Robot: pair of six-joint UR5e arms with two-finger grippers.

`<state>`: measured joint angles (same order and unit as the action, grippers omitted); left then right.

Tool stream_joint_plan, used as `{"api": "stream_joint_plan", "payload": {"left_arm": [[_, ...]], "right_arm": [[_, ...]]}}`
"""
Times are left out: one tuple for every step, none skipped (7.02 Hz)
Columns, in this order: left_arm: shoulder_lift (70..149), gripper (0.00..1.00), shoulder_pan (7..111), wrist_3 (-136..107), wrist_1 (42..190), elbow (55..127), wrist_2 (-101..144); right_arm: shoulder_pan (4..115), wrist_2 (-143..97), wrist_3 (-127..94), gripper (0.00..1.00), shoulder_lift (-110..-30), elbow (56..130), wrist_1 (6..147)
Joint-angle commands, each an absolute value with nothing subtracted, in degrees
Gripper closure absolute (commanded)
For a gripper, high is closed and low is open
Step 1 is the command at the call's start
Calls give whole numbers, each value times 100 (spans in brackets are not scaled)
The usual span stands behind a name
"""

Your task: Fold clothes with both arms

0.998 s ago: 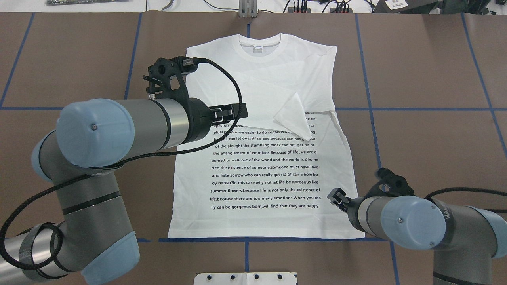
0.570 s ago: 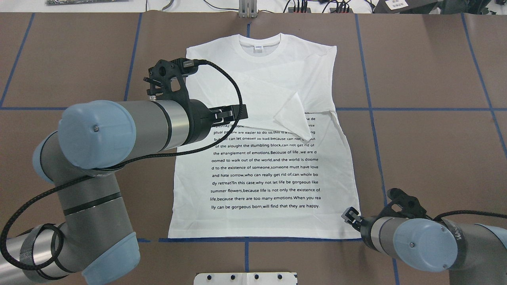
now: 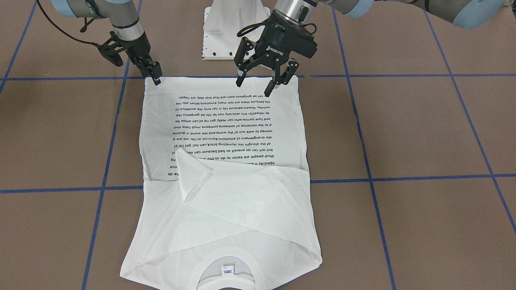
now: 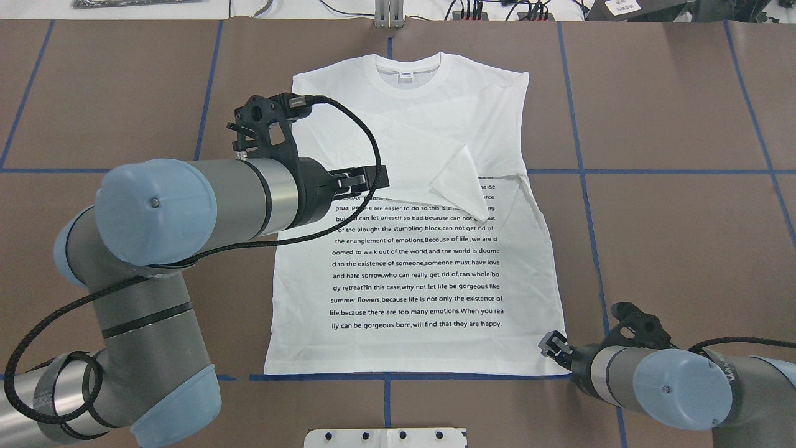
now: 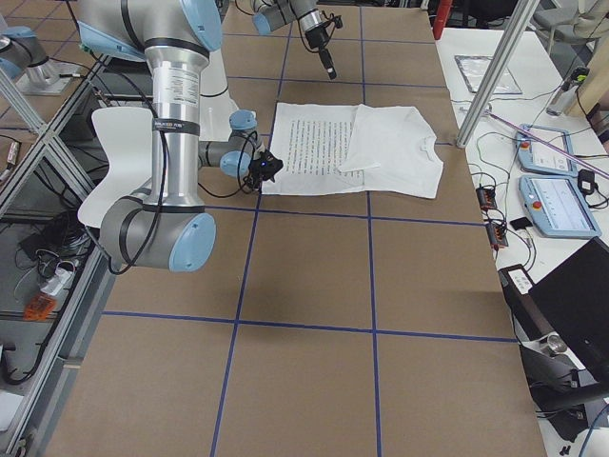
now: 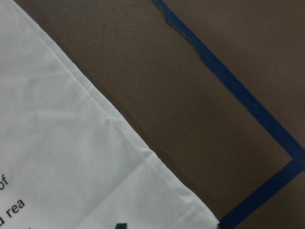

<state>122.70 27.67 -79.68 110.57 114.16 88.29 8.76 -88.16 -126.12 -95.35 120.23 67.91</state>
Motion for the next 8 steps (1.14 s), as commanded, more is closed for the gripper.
{"api": "stream_joint_plan", "payload": {"left_arm": [[12270, 18, 2769, -7980, 11057, 11408, 8833], [12270, 18, 2769, -7980, 11057, 11417, 8833], [12261, 18, 2777, -7980, 11057, 11434, 8833], [12261, 17, 2769, -7989, 11057, 11443, 8833], [12261, 17, 2777, -7989, 11057, 11452, 8833], [12252, 17, 2777, -7989, 11057, 11461, 8833], [12252, 17, 2786, -7998, 11057, 11461, 8833], [12121, 17, 2786, -8050, 11048, 11496, 8824]], "right_arm": [[870, -8815, -12621, 38, -9650, 12023, 6776], [870, -8824, -12621, 54, -9650, 12015, 6776], [870, -8824, -12621, 74, -9650, 12023, 6776], [861, -8842, -12621, 86, -9650, 12023, 6776], [861, -8929, -12673, 99, -9650, 12041, 6768], [844, -8947, -12909, 100, -9642, 12050, 6759], [835, -8956, -12920, 100, -9642, 12085, 6759], [844, -8991, -12920, 100, -9659, 12276, 6759]]}}
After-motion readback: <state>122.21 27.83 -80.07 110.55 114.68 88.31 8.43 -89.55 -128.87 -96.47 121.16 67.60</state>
